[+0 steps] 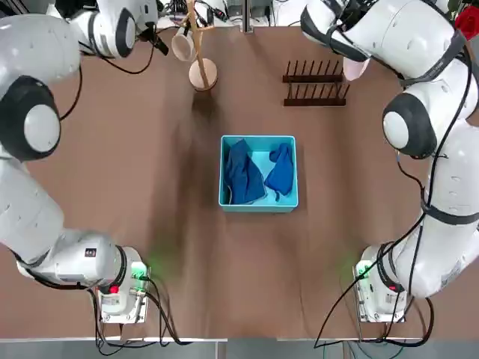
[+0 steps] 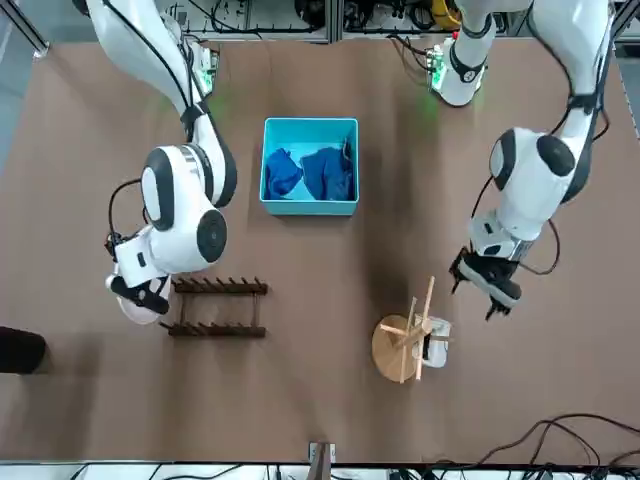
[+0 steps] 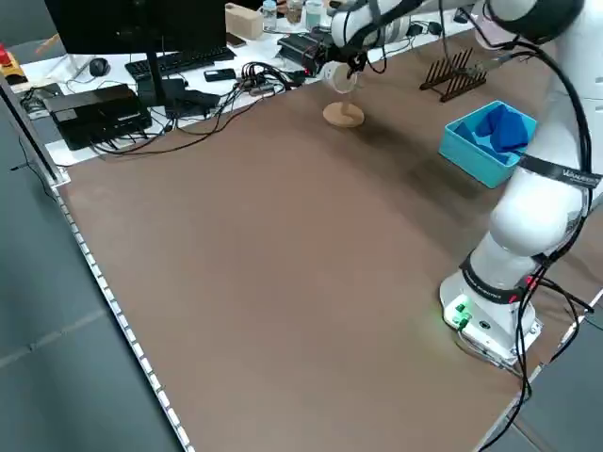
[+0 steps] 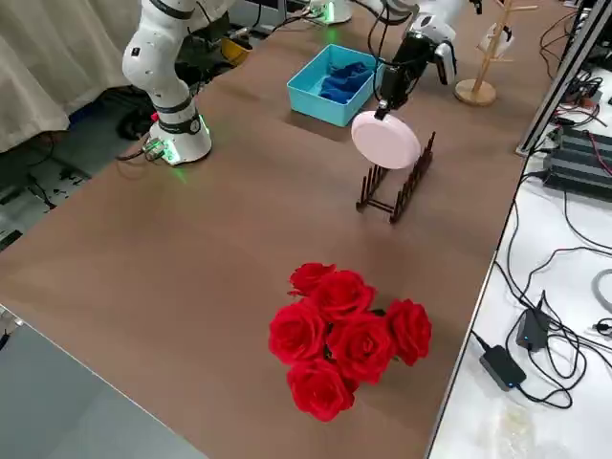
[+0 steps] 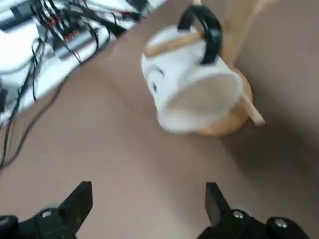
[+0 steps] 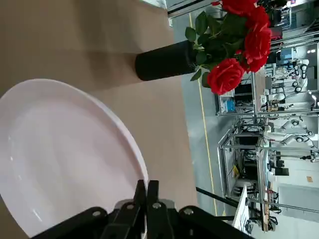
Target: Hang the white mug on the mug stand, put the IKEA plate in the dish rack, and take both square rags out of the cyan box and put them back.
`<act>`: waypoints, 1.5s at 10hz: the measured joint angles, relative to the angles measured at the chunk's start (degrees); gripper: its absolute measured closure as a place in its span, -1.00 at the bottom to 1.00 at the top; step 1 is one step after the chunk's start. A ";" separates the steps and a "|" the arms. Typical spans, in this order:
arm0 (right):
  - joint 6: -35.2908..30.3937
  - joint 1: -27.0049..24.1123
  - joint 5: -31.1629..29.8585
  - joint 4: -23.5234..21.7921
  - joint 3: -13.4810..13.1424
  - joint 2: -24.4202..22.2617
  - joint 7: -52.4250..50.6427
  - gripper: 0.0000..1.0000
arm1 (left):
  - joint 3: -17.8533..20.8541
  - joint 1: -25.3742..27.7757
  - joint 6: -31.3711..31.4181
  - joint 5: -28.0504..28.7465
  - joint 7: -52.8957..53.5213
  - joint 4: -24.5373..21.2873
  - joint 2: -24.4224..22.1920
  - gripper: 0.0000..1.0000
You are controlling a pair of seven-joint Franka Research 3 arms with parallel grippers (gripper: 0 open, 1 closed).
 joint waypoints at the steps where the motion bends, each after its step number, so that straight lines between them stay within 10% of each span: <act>1: 0.73 0.36 0.00 -0.02 0.02 0.71 0.76 0.94 | -0.09 -0.10 -6.06 0.00 -0.20 -0.06 -3.31 -1.00; 4: 2.59 0.65 -0.05 -0.42 -0.16 1.70 0.91 0.94 | -1.05 -2.11 -20.39 0.00 -1.26 -0.22 -12.89 -1.00; 8: 3.71 -0.25 -0.42 -0.82 -0.71 1.81 0.91 0.94 | -13.02 -2.98 -33.34 -0.10 -11.43 -1.16 -19.93 -1.00; 12: 5.48 -1.56 -1.00 -0.93 -0.82 1.81 0.91 0.94 | -26.22 -4.09 -36.51 -1.89 -30.75 -3.40 -14.53 -0.94; 15: 6.17 -1.66 -1.11 -1.69 -0.78 1.85 1.26 0.94 | -28.48 -9.29 -27.40 -1.05 -38.02 -3.31 -5.37 -0.84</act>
